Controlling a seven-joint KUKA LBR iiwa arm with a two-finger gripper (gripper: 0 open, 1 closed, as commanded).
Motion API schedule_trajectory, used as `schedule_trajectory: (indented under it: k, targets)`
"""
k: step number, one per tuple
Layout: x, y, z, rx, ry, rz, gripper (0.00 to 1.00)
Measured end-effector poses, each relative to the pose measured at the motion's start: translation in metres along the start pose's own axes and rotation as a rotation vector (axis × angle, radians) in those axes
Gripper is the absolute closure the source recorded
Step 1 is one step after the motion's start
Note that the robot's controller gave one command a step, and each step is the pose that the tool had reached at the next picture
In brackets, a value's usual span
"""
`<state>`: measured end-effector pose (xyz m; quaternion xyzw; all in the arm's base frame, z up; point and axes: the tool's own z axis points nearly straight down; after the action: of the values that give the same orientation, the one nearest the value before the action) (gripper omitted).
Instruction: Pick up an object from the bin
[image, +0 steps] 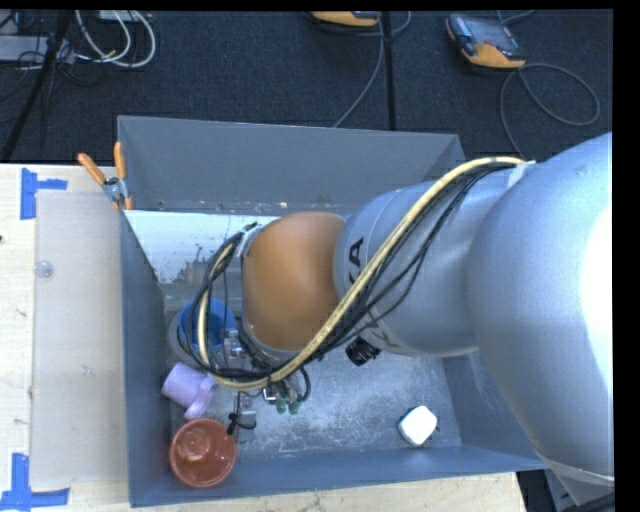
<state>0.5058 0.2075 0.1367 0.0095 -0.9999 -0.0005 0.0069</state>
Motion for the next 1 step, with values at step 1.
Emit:
schedule_trajectory:
  k: [1]
  targets:
    - [-0.0062, -0.0018, 0.0217, 0.003, -0.002, -0.074, 0.0]
